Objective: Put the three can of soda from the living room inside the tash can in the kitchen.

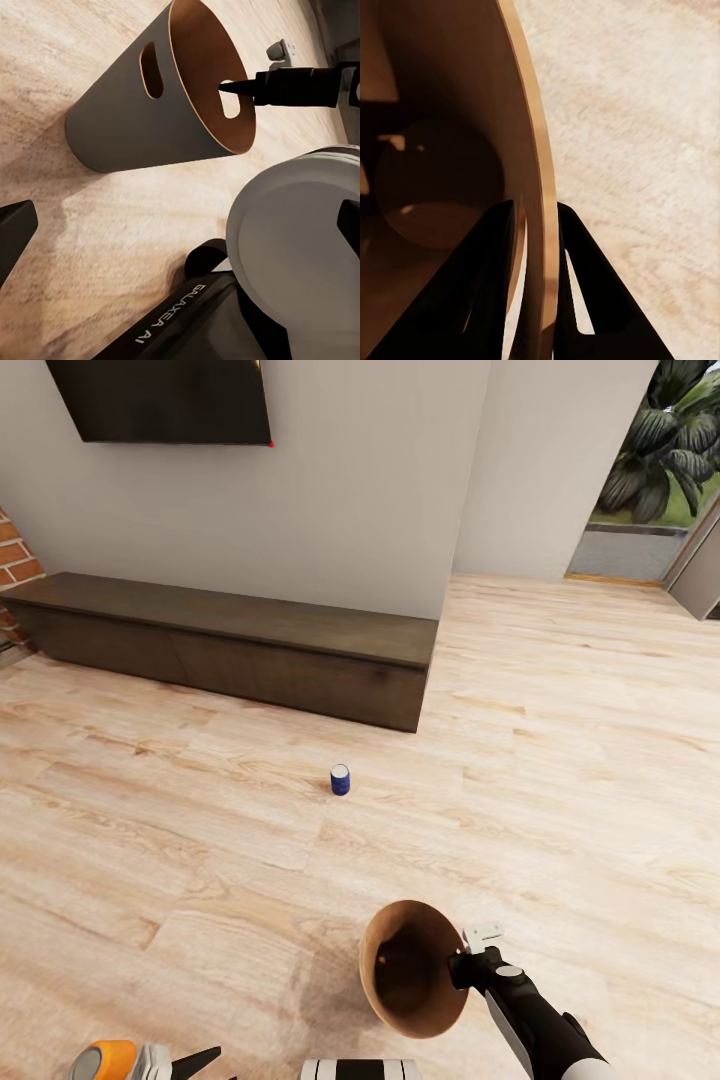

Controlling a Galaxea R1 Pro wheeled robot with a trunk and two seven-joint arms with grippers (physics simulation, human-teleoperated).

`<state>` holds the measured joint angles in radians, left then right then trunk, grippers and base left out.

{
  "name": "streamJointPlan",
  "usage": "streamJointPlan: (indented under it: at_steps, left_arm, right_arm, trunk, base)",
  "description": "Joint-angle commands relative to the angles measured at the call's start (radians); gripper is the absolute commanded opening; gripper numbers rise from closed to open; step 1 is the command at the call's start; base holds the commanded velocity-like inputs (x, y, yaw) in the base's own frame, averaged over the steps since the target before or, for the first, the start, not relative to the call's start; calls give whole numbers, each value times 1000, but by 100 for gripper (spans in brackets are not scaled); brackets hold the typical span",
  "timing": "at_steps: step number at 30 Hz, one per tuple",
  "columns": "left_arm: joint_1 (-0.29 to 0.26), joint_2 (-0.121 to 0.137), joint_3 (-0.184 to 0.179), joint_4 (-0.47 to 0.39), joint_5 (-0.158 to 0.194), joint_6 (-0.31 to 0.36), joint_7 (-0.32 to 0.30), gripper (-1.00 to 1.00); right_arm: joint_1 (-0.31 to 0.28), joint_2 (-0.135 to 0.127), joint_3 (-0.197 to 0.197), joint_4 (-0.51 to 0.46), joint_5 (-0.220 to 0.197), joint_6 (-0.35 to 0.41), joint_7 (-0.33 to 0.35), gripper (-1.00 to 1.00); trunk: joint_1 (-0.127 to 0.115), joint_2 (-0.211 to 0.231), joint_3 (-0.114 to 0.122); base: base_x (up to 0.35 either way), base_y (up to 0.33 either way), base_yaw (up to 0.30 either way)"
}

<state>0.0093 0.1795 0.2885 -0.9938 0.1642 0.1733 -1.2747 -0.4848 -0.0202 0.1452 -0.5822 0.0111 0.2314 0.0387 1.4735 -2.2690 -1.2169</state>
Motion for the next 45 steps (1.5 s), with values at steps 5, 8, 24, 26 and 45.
streamJointPlan:
  at_steps: [5,8,24,26,45]
  left_arm:
    - [0,0,0,0,0,0,0,100]
    - [0,0,0,0,0,0,0,100]
    - [0,0,0,0,0,0,0,100]
    - [0,0,0,0,0,0,0,100]
    - [0,0,0,0,0,0,0,100]
  right_arm:
    - [0,0,-1,-1,-2,0,6,-100]
    - [0,0,-1,-2,-2,0,6,-100]
    - [3,-5,-7,-296,-5,220,9,-100]
    - [7,-10,-8,-357,-5,268,9,-100]
    - [47,-21,-10,-866,-9,765,9,-100]
  trunk:
    - [0,0,0]
    - [0,0,0]
    - [0,0,0]
    - [0,0,0]
    - [0,0,0]
  base:
    - [0,0,0]
    - [0,0,0]
    - [0,0,0]
    - [0,0,0]
    - [0,0,0]
